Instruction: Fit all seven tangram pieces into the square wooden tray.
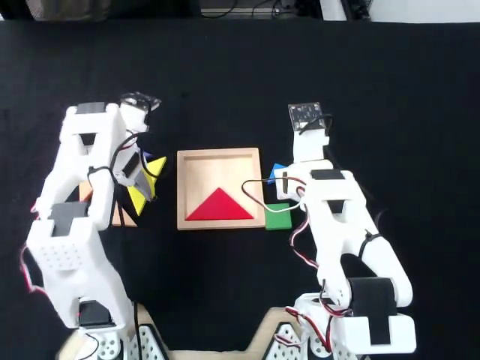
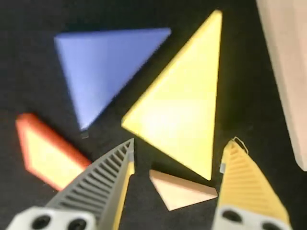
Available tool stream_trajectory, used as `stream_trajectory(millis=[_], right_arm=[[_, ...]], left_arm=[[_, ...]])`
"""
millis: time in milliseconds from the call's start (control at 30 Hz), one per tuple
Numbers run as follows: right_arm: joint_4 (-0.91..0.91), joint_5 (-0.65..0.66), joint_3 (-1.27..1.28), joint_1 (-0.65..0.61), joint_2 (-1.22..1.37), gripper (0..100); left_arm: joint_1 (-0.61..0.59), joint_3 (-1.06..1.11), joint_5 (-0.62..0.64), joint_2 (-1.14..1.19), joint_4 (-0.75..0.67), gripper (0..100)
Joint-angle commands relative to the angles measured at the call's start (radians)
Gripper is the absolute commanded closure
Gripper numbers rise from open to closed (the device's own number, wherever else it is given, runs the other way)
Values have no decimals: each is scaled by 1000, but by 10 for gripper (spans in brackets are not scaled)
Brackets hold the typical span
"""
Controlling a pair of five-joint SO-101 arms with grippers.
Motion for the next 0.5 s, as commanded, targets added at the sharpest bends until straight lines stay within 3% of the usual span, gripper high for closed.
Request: stream_trajectory(millis=[0,233,467], right_arm=[[-20,8,-31,9,-2,987],[-20,8,-33,9,-2,987],[-20,8,-31,9,-2,987]], left_arm=[[-39,18,-75,-166,31,712],[12,180,-107,-204,61,712],[19,294,-77,-204,-83,712]])
